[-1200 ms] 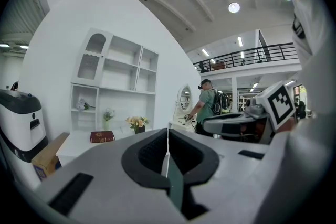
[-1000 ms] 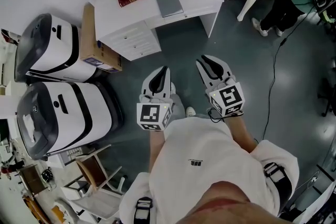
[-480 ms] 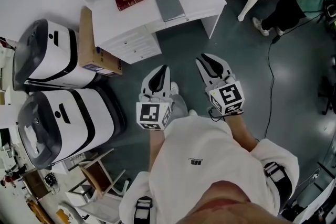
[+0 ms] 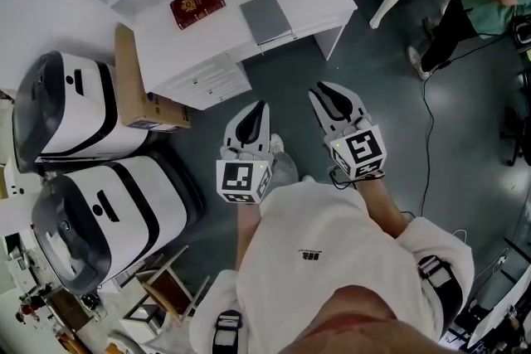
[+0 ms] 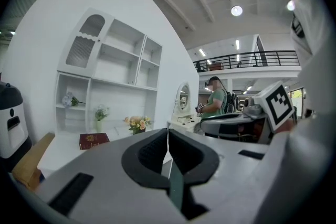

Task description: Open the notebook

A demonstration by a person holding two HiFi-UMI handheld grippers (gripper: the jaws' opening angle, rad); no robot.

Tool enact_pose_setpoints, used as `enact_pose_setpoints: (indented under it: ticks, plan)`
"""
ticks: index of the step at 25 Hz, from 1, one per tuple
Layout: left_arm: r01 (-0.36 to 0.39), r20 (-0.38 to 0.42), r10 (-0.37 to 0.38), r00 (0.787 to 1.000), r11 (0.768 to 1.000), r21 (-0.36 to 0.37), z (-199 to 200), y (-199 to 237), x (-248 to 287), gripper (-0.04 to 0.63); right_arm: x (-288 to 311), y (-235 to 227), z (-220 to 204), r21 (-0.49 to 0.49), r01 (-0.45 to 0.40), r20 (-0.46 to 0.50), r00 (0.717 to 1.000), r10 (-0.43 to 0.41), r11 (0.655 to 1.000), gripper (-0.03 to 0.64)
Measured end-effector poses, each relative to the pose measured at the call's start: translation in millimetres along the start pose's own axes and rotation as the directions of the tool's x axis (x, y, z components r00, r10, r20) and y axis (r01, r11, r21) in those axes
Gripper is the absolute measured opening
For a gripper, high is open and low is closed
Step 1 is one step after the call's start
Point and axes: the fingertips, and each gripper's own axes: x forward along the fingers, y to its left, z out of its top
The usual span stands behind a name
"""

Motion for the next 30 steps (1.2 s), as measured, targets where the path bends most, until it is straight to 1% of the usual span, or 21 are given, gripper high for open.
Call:
enact_pose_setpoints:
  ticks: [8,17,23,30]
  plan:
    - [0.059,-0.028,-0.059,0.998,0.998,0.002,4,48,35,0.0,55,-5,7,0.013,0.041,-0.02,0.999,-0.041,0.999,0.058]
    - [0.132,-0.058,-0.132,0.99,0.991,0.003,3,95,78,0.0,114,-19,8,0.024,0.095,-0.044,0.995,-0.094,0.995,0.057]
    - [0.183,-0.07,-0.183,0.981,0.983,-0.006,-3,112,103,0.0,137,-30,1,0.032,0.143,-0.069,0.988,-0.141,0.989,0.055]
    - [0.212,-0.083,-0.213,0.973,0.977,-0.017,-11,119,123,0.0,148,-44,-14,0.043,0.179,-0.106,0.979,-0.174,0.983,0.055]
